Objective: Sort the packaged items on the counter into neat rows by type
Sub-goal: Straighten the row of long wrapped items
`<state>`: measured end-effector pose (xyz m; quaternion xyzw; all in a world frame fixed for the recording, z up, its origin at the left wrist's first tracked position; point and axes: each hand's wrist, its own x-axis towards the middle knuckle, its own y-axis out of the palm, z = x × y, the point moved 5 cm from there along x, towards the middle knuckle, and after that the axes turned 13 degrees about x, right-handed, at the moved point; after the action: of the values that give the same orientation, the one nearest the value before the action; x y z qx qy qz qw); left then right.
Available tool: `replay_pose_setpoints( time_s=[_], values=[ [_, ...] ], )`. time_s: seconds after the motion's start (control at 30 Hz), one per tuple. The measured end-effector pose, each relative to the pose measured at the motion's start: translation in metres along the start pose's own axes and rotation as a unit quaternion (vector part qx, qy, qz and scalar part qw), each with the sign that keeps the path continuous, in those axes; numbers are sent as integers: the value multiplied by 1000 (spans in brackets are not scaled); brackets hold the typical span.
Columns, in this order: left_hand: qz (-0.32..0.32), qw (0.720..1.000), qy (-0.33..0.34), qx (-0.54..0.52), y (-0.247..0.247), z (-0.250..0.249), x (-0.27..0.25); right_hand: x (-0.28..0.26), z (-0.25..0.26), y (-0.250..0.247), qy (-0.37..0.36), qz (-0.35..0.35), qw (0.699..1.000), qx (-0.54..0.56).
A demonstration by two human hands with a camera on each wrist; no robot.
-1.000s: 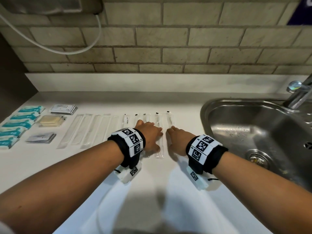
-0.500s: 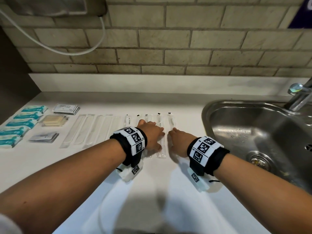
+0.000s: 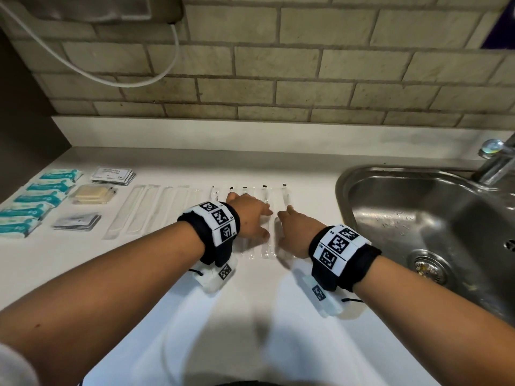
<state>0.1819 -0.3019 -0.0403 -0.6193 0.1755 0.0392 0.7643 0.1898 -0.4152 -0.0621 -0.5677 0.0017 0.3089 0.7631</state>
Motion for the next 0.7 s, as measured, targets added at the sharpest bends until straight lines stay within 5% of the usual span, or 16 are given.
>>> replay_pose_setpoints(
  time_s=[0.27,0.7],
  values=[
    [-36,998,-55,5,0,64,-24,5,41,-4,-105,-36,993,-49],
    [10,1000,0,29,39,67,-30,17,65,24,-75,5,992,-103]
  ],
)
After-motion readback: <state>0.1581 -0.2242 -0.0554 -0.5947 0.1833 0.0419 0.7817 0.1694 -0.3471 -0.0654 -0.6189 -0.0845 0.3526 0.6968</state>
